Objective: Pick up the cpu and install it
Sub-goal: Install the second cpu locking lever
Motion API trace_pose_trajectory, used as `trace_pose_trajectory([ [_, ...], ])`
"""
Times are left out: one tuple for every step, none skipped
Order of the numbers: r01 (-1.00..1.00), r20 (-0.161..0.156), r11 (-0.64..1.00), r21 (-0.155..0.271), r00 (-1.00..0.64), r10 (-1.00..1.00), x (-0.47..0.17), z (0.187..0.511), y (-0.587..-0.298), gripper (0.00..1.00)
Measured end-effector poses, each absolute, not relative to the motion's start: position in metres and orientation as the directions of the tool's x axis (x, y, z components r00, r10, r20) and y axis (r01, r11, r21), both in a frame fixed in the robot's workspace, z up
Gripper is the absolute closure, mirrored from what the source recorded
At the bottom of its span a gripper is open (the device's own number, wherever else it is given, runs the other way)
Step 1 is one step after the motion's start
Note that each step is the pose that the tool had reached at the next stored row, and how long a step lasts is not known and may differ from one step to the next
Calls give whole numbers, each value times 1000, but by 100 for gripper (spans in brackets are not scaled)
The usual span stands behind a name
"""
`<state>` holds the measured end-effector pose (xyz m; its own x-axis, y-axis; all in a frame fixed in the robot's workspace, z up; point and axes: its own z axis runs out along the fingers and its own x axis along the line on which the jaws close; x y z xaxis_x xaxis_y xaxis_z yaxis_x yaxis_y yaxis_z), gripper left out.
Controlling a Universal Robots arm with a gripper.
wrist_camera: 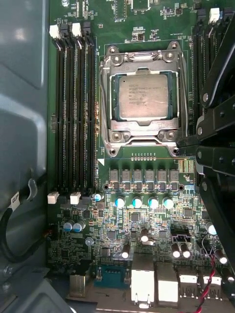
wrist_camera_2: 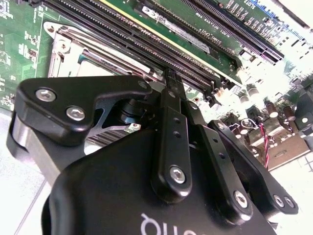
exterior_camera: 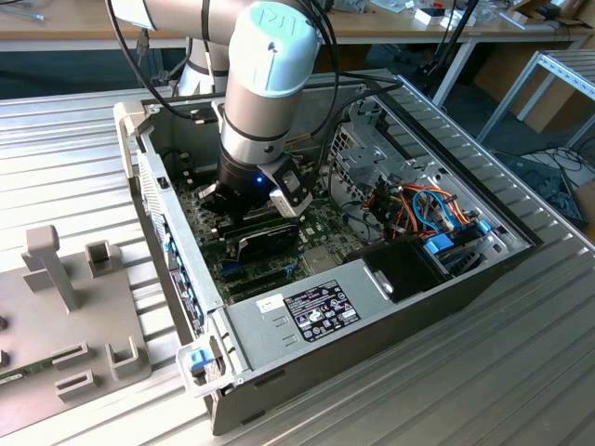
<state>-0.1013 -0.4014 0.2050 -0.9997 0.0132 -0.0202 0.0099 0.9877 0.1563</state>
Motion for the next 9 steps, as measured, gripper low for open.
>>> trace_pose_trajectory([
  [10, -20, 988, 156, -1000, 13, -101, 205, -401, 89],
  [10, -20, 988, 156, -1000, 13, -101, 205, -401, 89],
  [10, -20, 988, 156, -1000, 13, -102, 204, -401, 89],
  [10, -21, 988, 156, -1000, 13, -102, 204, -401, 89],
  [10, -21, 988, 156, -1000, 13, -102, 204, -401, 89],
  [10, -21, 988, 156, -1000, 13, -102, 204, -401, 89],
  [10, -21, 988, 156, -1000, 13, -102, 204, -401, 89],
  [10, -21, 988, 156, -1000, 13, -102, 204, -401, 89],
  [10, -21, 988, 156, -1000, 13, -102, 203, -401, 89],
])
